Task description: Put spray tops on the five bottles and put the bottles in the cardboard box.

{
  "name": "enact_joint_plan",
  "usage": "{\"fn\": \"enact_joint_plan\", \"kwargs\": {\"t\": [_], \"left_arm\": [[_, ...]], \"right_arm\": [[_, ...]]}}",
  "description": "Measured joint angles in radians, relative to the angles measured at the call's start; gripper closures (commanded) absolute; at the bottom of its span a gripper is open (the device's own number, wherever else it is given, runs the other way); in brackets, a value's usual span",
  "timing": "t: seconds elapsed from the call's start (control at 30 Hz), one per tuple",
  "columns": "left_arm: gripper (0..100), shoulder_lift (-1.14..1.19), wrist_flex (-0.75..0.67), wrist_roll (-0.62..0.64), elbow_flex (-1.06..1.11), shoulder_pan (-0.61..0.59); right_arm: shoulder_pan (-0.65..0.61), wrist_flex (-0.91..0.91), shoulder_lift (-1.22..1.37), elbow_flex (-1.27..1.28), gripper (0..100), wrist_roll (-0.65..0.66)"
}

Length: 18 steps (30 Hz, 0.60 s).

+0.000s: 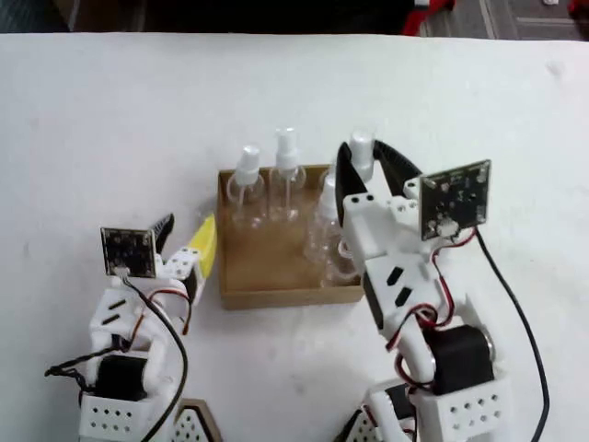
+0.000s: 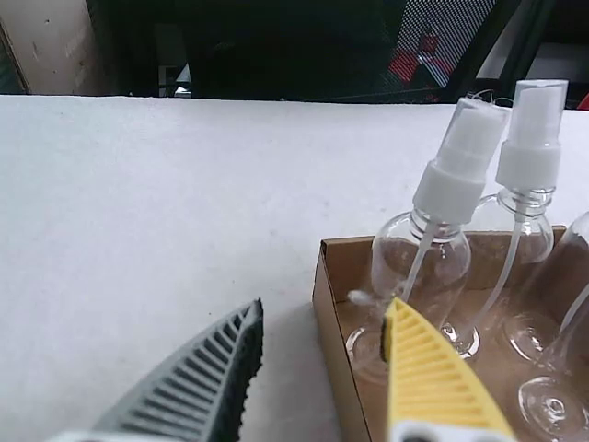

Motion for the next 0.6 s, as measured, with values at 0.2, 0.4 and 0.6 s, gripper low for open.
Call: {"fn": "enact_joint_plan", "kwargs": {"t": [0.2, 0.4, 0.6], "left_arm": [[79, 0.0, 0.0, 0.0, 0.0, 0.0], [79, 0.0, 0.0, 0.0, 0.0, 0.0], [79, 0.0, 0.0, 0.0, 0.0, 0.0]], "right_arm": [[0.0, -0.041, 0.002, 0.127, 98.2, 0.0], [0.0, -0.094, -0.092, 0.269, 98.2, 0.0], [0.0, -0.12, -0.311, 0.44, 98.3, 0.0]]}}
